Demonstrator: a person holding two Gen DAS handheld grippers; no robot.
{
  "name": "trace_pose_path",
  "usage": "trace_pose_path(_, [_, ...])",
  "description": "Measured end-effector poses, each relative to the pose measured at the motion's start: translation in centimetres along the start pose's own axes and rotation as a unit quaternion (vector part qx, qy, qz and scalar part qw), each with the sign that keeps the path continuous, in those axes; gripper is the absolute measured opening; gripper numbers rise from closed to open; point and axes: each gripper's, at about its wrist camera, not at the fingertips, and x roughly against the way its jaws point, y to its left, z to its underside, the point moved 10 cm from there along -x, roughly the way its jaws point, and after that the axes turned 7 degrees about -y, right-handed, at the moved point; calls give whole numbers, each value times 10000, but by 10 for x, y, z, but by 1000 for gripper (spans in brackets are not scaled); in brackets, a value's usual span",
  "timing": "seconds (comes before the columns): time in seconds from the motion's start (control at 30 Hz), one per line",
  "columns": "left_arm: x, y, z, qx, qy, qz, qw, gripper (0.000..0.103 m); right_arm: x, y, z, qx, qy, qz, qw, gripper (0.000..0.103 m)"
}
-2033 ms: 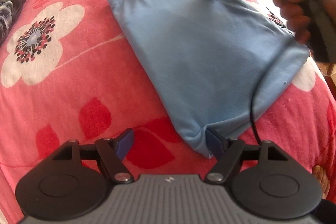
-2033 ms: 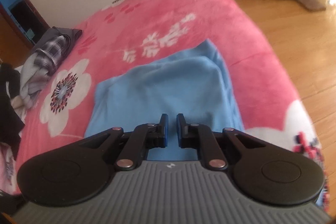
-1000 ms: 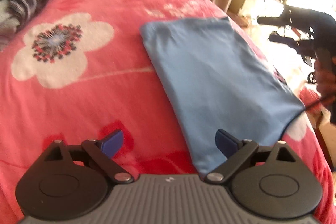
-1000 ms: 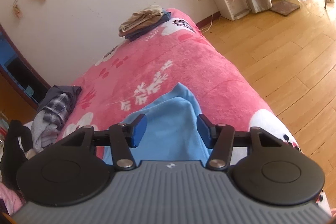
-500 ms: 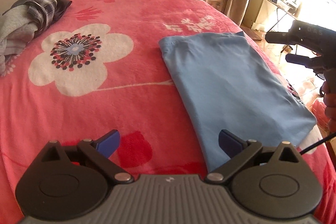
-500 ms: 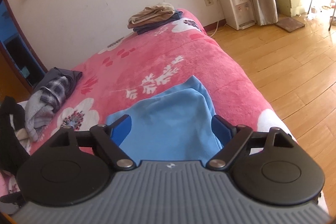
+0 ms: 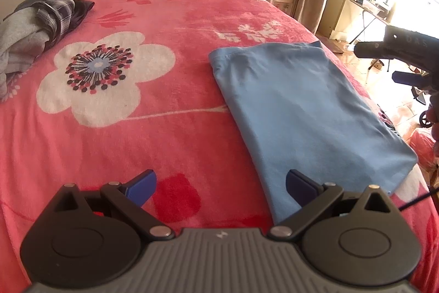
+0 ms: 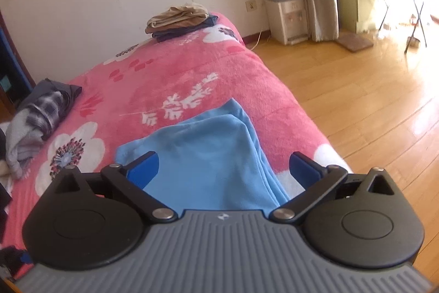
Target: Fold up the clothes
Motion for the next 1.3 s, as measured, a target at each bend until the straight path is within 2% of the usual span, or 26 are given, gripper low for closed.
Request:
trace_pose_path(0.17, [-4,1,-4,222,-63,294,9993,103,6,7,1,543,-152,-75,9984,102])
trace_pose_path(0.37, [-25,-2,-16,198,7,521,9984,103,6,9,-3,1302,-337,-331,9904,102])
trace_pose_path(0.5, [-41,-4,-29,269,-27,895,9956,103,-8,15,-3,1779,-6,-781,9809,102])
trace_pose_path(0.57, [-52,-5,-35,342,-58,1073,9936,101,-20,13,-5,1766,253,-1018,9787,102])
trace_pose_path(0.6, [-57,-5,-38,378,-73,1161,9925,99,-26,9,-6,1574,358,-1145,9802,102])
trace_pose_path(0.73, [-74,-7,-39,519,100,1446,9881,80,-54,-11,-15,509,728,-1659,9821,102])
trace_pose_path(0.83, [-79,-9,-40,486,43,1623,9855,70,-72,-27,-11,-311,1030,-2040,9730,101])
trace_pose_path(0.87, [-82,-10,-41,453,35,1658,9851,64,-76,-29,-9,-415,1090,-2128,9701,101])
trace_pose_path(1.03, [-102,-6,-55,517,-35,1795,9824,52,-98,-35,0,-694,1370,-2441,9575,98])
trace_pose_path(1.17, [-124,2,-75,792,-121,1875,9790,50,-124,-32,-3,-762,1488,-2563,9520,94])
trace_pose_path(1.3, [-140,8,-86,1166,-143,2102,9706,50,-146,-22,-14,-789,1512,-2746,9463,94])
